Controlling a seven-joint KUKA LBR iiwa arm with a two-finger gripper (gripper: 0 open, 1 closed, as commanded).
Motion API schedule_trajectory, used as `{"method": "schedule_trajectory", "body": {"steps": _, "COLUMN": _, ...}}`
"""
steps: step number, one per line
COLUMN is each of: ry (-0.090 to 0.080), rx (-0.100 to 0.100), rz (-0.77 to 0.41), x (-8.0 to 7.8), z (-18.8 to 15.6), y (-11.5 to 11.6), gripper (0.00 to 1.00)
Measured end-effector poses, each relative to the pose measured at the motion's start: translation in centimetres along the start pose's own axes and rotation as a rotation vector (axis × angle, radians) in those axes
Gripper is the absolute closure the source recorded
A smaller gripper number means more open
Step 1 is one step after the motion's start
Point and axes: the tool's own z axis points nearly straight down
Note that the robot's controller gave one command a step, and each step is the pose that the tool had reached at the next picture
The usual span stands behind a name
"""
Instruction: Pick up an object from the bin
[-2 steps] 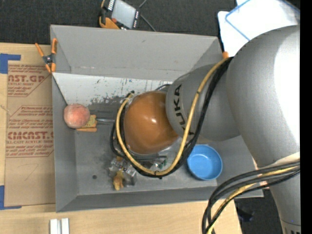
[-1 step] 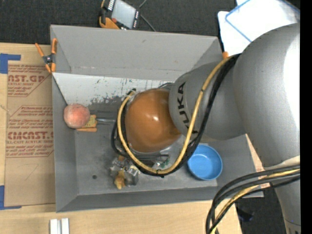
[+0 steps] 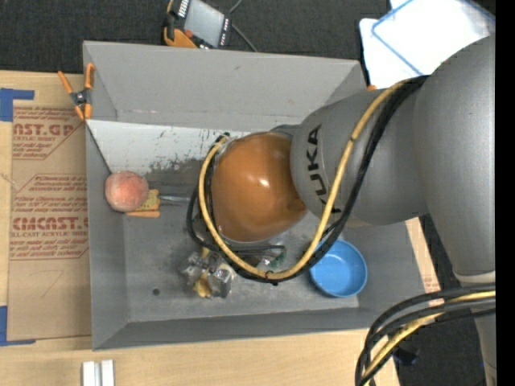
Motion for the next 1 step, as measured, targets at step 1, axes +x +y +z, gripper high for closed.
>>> {"method": "schedule_trajectory", "body": {"steps": 1, "ry": 0.000, "rx": -0.001, "rz": 0.000, "x": -0.02, "z": -2.38, "y": 0.07, "gripper": 1.00}}
